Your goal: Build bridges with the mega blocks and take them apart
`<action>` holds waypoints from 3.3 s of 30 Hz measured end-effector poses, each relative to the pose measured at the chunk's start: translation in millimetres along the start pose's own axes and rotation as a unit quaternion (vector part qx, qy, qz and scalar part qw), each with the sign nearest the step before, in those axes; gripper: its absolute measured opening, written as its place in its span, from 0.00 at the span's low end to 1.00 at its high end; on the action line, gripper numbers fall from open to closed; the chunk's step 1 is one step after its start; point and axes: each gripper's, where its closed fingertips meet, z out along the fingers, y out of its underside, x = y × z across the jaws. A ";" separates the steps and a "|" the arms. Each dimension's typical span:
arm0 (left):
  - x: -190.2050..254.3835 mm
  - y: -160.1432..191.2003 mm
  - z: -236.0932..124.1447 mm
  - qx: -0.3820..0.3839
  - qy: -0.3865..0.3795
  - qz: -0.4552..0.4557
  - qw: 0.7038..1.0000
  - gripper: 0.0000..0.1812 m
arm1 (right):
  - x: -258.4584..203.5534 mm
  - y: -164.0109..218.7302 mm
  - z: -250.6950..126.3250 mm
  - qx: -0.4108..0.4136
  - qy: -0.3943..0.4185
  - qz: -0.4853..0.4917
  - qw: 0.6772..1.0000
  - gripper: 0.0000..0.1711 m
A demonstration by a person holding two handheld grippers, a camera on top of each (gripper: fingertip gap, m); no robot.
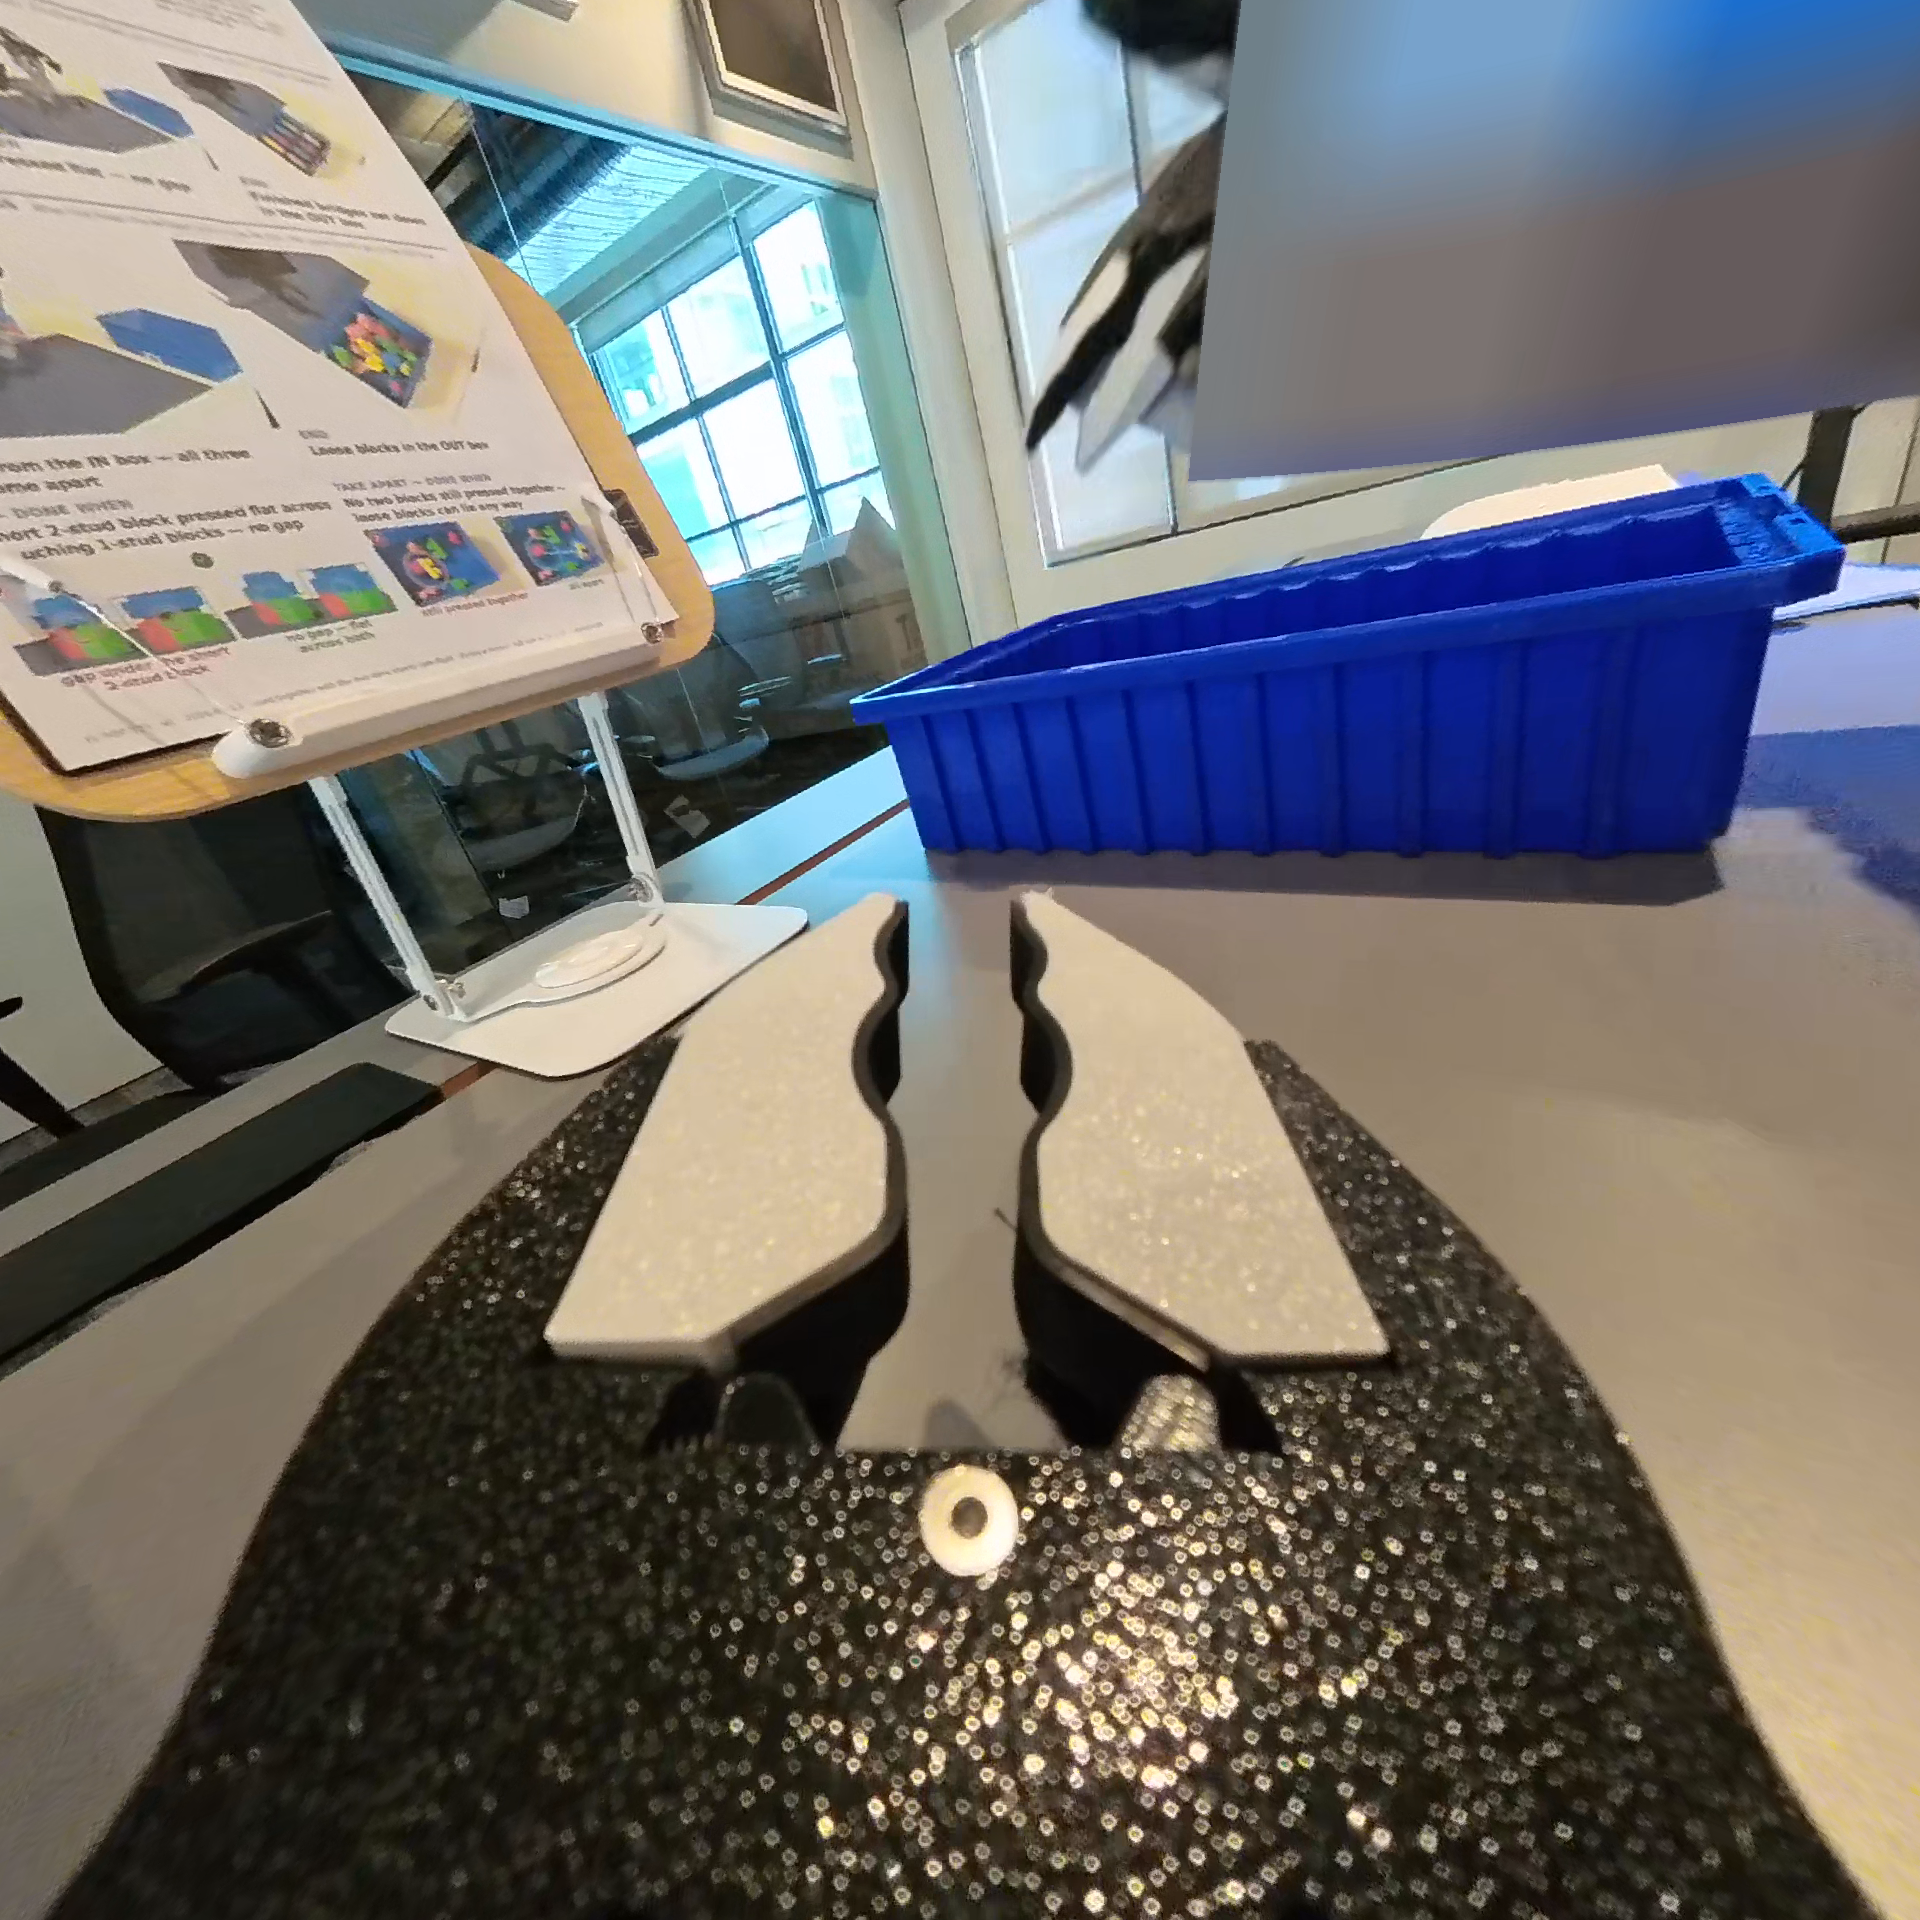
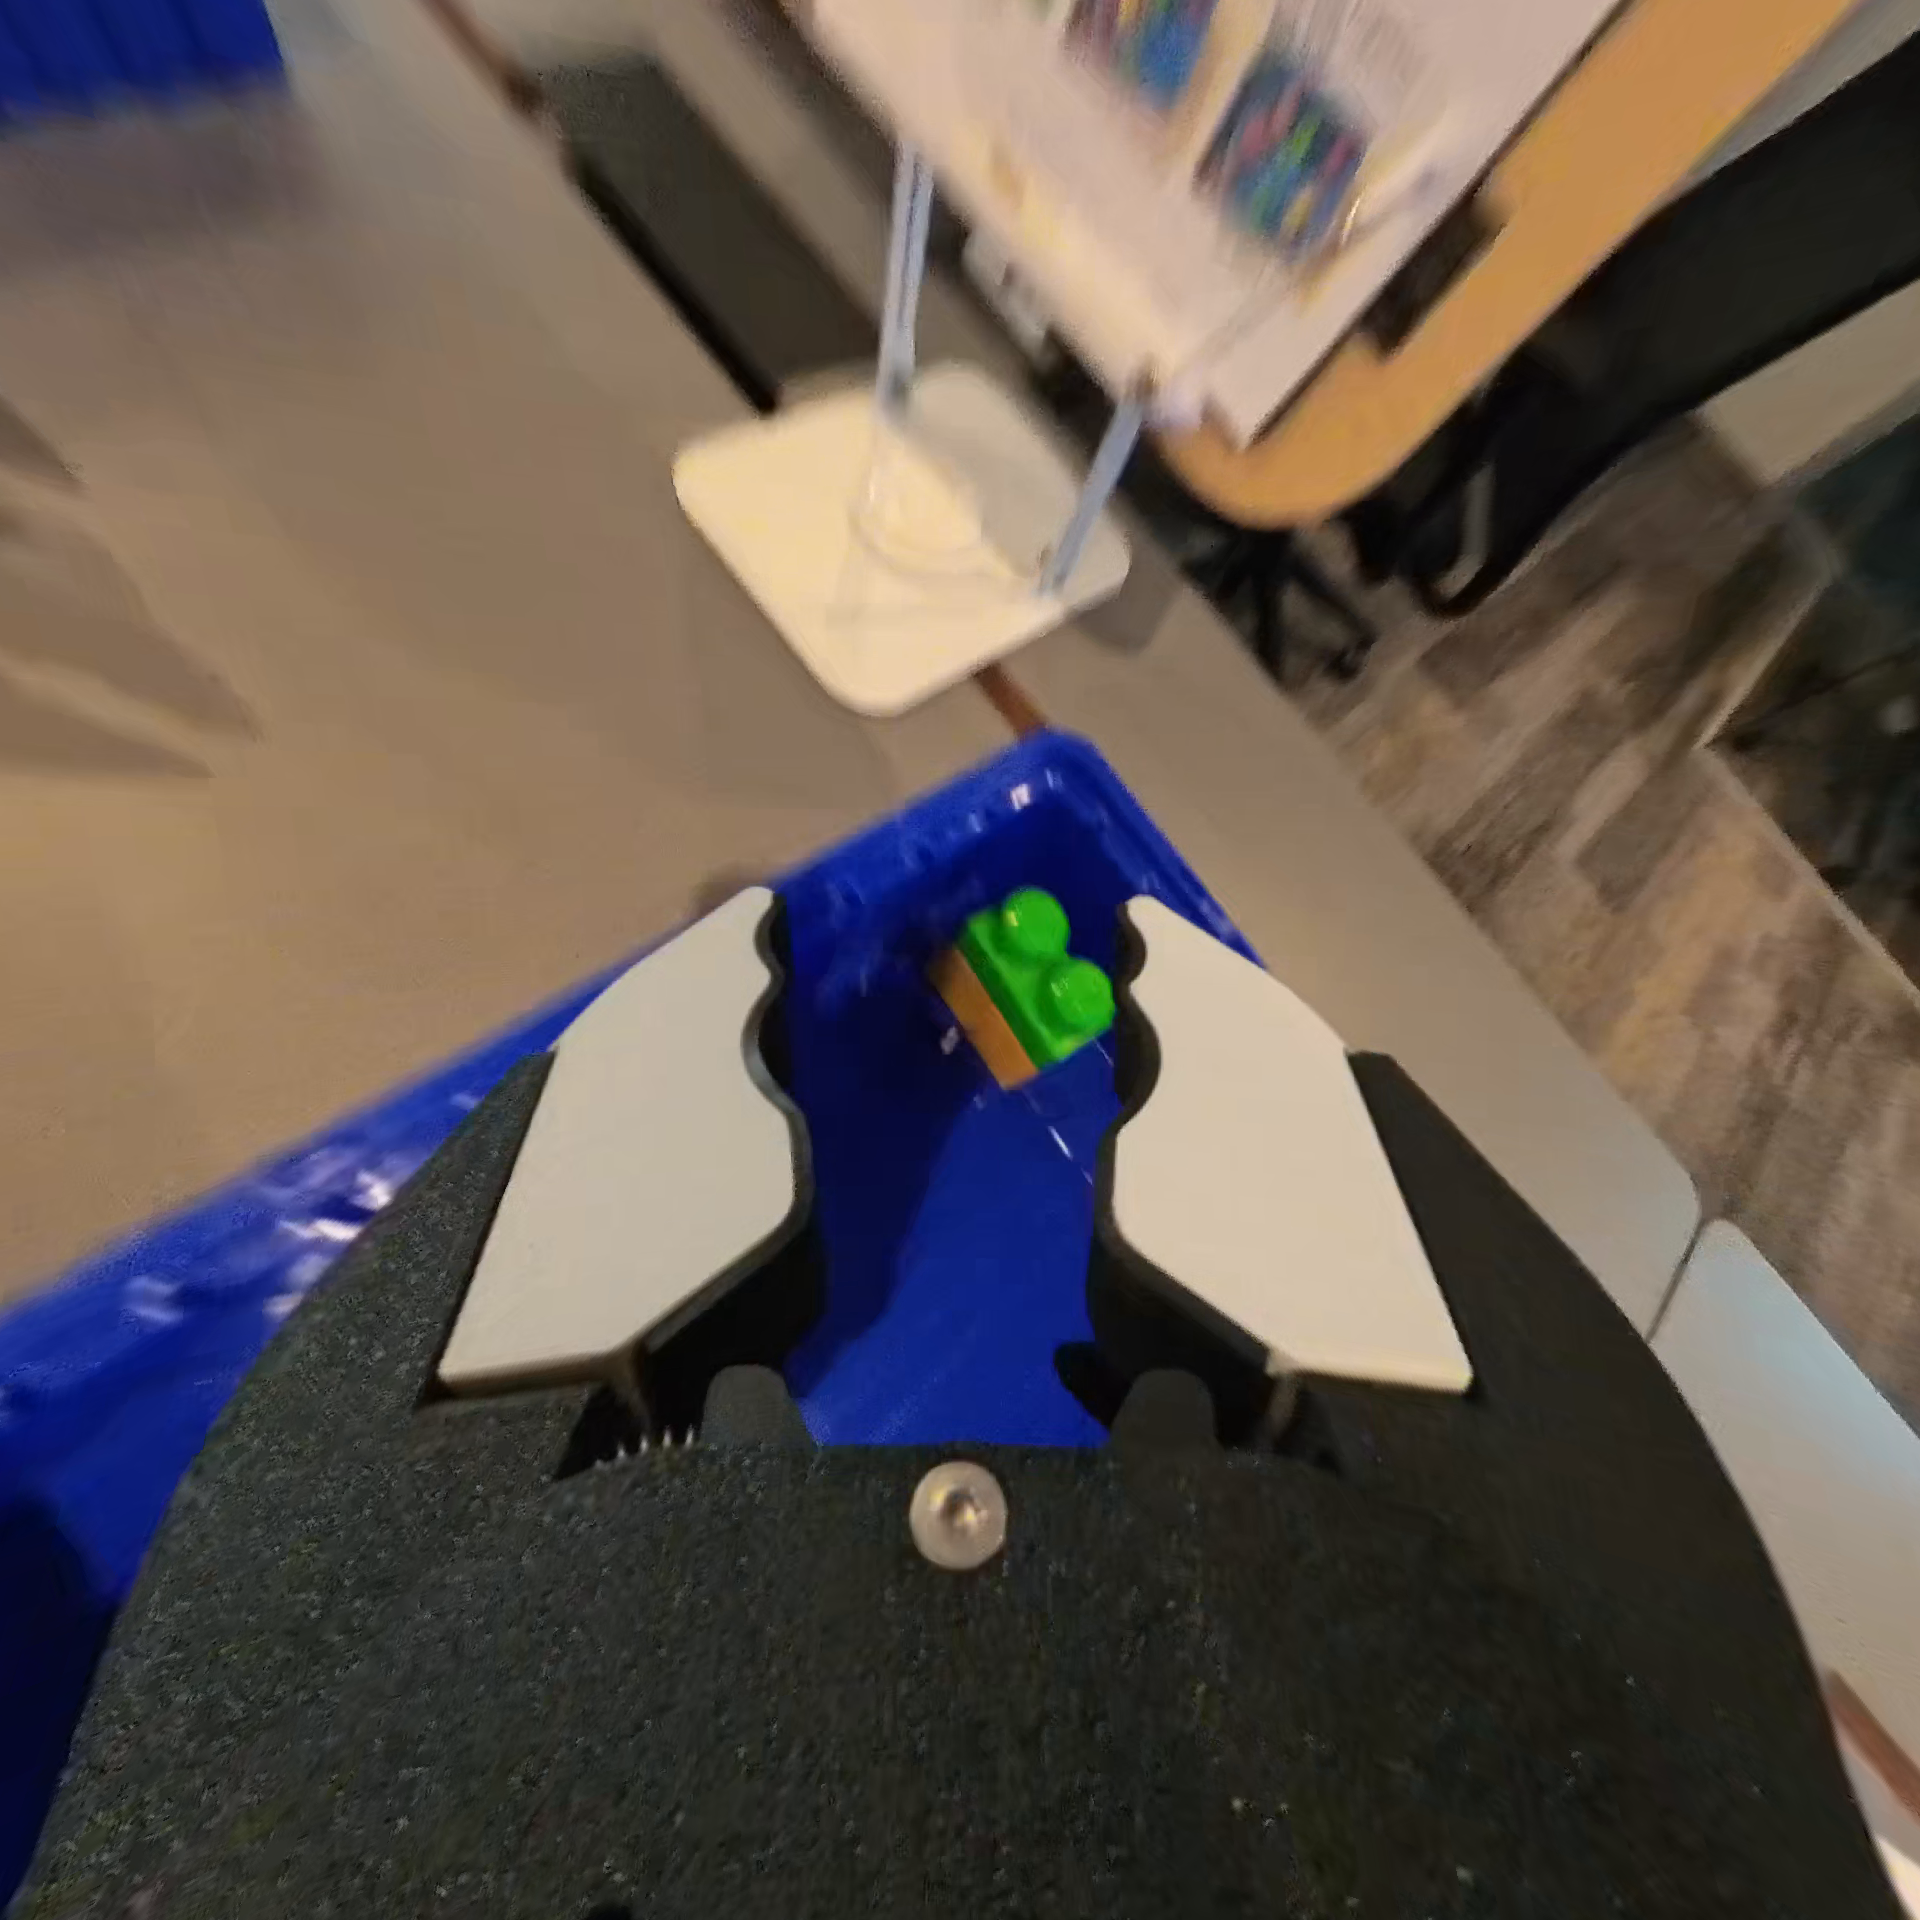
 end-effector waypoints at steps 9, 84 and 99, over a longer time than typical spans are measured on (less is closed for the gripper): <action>-13.0 -4.2 -3.9 0.005 -0.050 0.012 0.999 0.10 | -185.4 -103.0 -50.3 0.244 0.110 0.027 0.963 0.31; -108.8 -3.5 -67.7 0.008 -0.302 0.001 0.953 0.10 | -363.3 -80.2 196.3 0.210 -0.275 -0.099 0.933 0.23; -105.7 -5.1 -65.4 -0.001 -0.300 0.034 0.953 0.09 | -360.9 -57.6 215.8 0.118 -0.252 -0.131 0.952 0.45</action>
